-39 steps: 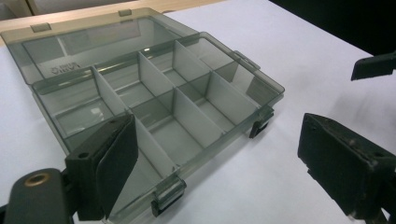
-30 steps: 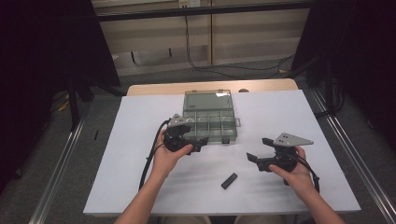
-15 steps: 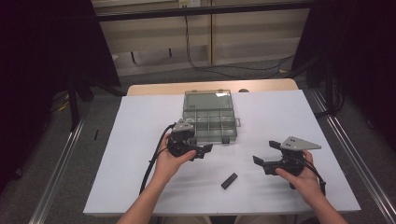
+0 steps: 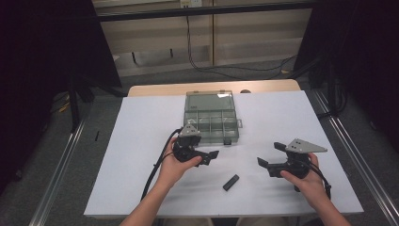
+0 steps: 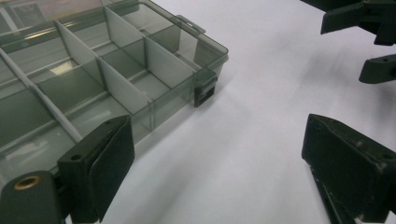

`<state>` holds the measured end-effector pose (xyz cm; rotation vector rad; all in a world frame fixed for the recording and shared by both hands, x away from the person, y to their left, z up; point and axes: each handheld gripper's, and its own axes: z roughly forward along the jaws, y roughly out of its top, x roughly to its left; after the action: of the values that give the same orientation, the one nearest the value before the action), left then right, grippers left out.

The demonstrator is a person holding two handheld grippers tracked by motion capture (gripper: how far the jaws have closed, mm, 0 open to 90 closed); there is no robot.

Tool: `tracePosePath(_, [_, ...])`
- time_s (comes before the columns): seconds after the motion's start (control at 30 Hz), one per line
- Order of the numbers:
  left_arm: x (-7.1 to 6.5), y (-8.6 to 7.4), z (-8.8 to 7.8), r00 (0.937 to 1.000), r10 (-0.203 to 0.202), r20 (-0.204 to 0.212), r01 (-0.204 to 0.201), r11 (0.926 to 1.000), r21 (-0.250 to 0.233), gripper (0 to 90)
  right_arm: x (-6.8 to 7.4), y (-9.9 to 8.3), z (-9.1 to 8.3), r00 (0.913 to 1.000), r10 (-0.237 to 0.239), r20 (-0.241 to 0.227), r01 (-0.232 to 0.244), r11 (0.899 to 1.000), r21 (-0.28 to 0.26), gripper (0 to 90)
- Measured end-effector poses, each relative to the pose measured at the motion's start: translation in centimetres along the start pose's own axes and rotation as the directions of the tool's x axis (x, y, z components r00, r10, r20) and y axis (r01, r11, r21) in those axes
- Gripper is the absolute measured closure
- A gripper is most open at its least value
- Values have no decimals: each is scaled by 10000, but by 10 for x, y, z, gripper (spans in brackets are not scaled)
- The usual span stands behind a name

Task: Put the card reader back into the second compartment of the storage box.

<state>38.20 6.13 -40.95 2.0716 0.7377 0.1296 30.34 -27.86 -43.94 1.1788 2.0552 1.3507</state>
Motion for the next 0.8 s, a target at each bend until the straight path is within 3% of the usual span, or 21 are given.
tracePosePath(0.47, [-19, -5, 12, 9954, 438, 850, -469, 9983, 356, 59, -1, -2, -1, 10000, 13, 8, -13, 10000, -58, 92])
tracePosePath(0.8, [-29, -12, 17, 9934, 442, 1063, -508, 9969, 603, 60, -1, -2, -2, 10000, 27, 14, -27, 10000, -84, 90])
